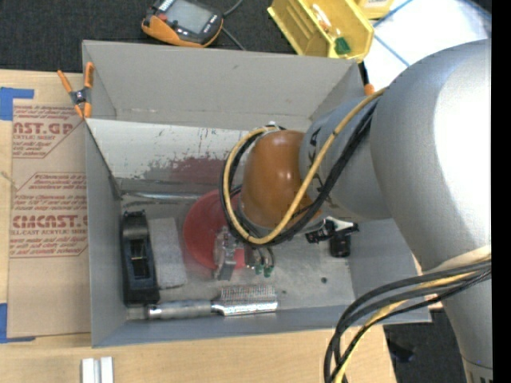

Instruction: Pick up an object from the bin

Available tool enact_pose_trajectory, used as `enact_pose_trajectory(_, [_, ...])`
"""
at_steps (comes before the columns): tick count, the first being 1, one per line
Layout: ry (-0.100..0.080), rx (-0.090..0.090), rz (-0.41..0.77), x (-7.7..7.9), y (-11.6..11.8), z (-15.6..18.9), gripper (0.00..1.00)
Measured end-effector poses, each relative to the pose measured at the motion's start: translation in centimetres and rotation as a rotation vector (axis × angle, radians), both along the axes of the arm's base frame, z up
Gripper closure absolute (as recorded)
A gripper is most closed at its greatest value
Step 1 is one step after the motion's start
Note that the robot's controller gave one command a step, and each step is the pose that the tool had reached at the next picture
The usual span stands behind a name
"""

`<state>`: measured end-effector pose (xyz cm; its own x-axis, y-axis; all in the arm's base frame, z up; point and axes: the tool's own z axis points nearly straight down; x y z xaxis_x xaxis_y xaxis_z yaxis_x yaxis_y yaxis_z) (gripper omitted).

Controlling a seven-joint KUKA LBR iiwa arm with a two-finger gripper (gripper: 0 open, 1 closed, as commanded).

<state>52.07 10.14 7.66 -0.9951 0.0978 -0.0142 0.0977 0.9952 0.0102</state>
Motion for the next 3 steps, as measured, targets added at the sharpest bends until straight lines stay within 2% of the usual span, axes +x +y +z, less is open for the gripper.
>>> enact_pose_trajectory(1, [0.009,-0.001,0.000,-0.2,0.0,3.8,1.00])
enact_pose_trajectory(2, [-0.001,0.001,0.001,0.0,0.0,8.0,1.00])
enact_pose_trajectory(3, [0.001,0.001,0.001,0.0,0.0,9.7,1.00])
